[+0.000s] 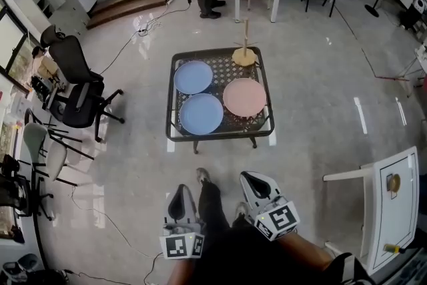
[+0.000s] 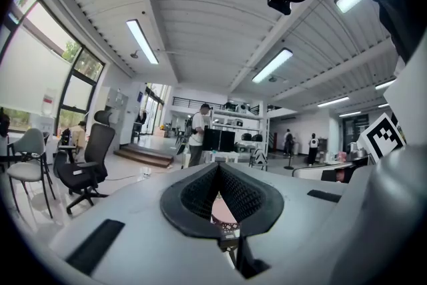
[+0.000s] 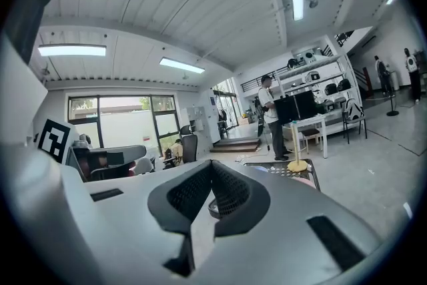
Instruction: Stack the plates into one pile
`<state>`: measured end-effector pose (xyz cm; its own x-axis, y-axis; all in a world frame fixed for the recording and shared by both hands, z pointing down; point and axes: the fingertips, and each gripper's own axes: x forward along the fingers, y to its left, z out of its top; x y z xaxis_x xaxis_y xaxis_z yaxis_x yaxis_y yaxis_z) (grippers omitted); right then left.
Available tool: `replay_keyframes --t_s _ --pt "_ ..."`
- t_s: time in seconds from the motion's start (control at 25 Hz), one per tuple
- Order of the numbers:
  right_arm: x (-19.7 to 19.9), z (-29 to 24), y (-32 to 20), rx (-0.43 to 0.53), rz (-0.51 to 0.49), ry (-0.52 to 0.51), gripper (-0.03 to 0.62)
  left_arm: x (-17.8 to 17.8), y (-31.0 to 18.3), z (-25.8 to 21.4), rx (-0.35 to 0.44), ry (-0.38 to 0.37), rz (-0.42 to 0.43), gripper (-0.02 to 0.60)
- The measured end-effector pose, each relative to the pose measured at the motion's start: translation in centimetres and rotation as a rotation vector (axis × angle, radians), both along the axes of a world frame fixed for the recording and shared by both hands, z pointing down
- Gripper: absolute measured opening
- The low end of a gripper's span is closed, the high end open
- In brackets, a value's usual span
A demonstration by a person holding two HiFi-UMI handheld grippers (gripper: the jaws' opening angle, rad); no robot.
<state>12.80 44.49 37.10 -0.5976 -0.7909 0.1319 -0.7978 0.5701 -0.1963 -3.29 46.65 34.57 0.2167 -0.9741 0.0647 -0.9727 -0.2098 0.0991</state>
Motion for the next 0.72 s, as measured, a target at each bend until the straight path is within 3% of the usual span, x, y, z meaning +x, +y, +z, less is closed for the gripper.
replay_keyframes --t_s 0.4,0.72 --pt "-2.3 0.5 -9.3 -0.012 0.028 0.022 0.008 -2.1 -10.4 1.1 -0.017 0.03 0.033 0.015" --pt "-6.5 0.5 -18.8 -0.034 0.05 0.056 0.008 -6.8 -19.7 1.0 -0.037 0.038 0.056 0.015"
